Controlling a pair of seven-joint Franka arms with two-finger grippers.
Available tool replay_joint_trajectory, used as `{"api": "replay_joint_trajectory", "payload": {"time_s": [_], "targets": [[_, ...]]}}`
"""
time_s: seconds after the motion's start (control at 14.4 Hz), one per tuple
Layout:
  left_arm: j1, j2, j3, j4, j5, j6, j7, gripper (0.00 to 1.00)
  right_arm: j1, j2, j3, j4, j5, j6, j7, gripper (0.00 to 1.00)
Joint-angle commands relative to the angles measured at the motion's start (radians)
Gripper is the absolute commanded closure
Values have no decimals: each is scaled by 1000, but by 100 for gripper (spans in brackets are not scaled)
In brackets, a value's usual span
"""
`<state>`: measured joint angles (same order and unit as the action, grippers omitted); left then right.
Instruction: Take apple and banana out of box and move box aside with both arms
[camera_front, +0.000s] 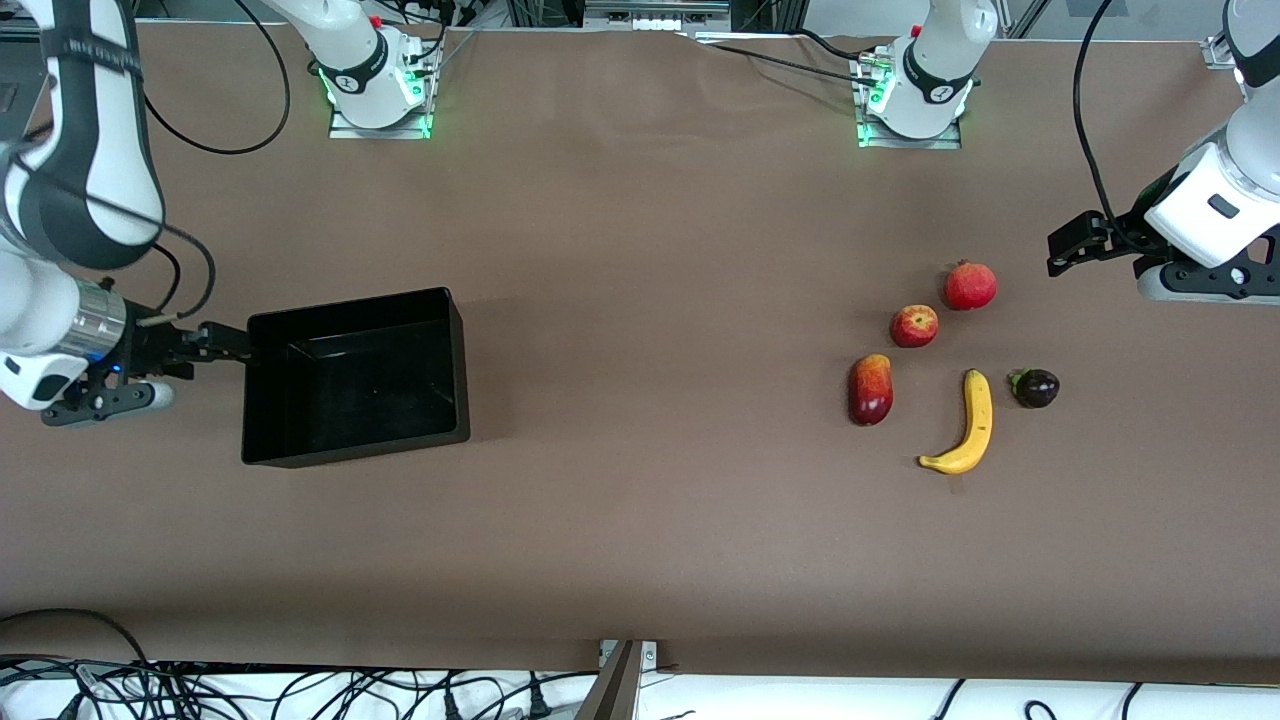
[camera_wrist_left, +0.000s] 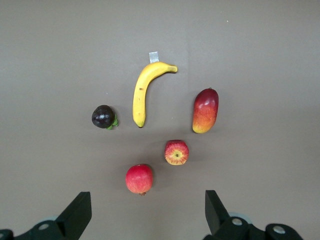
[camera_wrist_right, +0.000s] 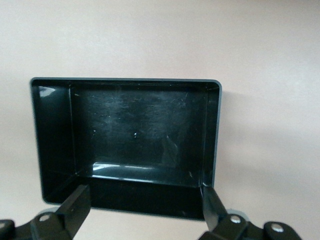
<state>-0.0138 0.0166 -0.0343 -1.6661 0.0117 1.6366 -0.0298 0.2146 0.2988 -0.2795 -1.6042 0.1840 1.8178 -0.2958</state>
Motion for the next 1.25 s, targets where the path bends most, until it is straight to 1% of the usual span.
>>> {"api": "replay_joint_trajectory", "payload": {"time_s": [0.0, 0.14, 0.28, 0.35, 0.48, 0.55, 0.69, 0.9, 0.97, 1.11, 1.18], "targets": [[-2, -14, -1, 8, -10, -21, 21, 0, 52, -100, 2, 3, -49, -81, 59, 0], [-2, -14, -1, 8, -10, -21, 21, 0, 68, -170, 2, 3, -51, -153, 92, 0], [-2, -14, -1, 8, -10, -21, 21, 0, 86, -205, 2, 3, -64, -208, 99, 0], [-2, -14, -3, 8, -10, -21, 21, 0, 94, -222, 3, 3, -92, -219, 115, 0], [-2, -14, -1, 8, -10, -23, 21, 0, 98, -263, 26, -2, -107, -247, 130, 0], [-2, -14, -1, 8, -10, -23, 21, 0, 98, -279, 28, -9, -112, -255, 132, 0], [-2, -15, -3, 8, -10, -23, 21, 0, 98, -299, 28, -20, -130, -259, 132, 0], [-2, -15, -3, 8, -10, -23, 21, 0, 88, -294, 39, -10, -141, -258, 126, 0], [-2, -15, -3, 8, -10, -23, 21, 0, 68, -293, 69, -8, -156, -252, 129, 0], [-2, -15, -3, 8, -10, -23, 21, 0, -32, -293, 152, -6, -152, -258, 126, 0], [-2, -15, -1, 8, -10, -23, 21, 0, -59, -293, 176, -6, -150, -259, 127, 0]]}}
